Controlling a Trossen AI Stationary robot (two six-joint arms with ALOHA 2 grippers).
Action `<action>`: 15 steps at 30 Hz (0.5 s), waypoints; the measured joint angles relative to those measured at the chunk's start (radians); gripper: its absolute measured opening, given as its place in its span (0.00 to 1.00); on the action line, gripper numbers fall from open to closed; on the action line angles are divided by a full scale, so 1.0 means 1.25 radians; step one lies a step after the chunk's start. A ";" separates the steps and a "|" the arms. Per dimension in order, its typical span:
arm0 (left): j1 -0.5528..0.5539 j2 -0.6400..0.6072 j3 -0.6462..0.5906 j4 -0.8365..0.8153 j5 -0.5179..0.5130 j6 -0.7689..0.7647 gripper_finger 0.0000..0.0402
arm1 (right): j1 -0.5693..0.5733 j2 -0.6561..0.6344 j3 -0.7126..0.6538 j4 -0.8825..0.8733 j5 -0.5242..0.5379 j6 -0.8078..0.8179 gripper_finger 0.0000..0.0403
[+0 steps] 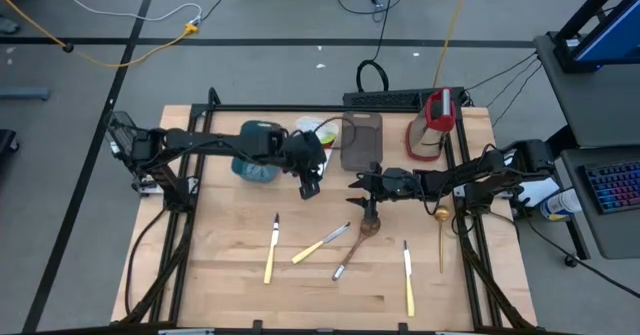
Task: Pick & Place Kitchen Items
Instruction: Put the gold serving spoon into the white bin
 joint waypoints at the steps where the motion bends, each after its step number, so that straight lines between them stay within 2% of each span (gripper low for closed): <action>1: -0.012 0.000 0.000 0.003 -0.023 -0.007 0.37 | 0.000 0.000 0.000 0.000 0.000 0.000 0.50; 9: -0.085 0.000 0.000 0.005 -0.114 -0.049 0.37 | 0.000 -0.002 0.000 -0.072 -0.001 0.054 0.50; 15: -0.097 0.000 0.000 0.015 -0.143 -0.052 0.37 | 0.000 -0.071 -0.001 -0.257 -0.001 0.139 0.50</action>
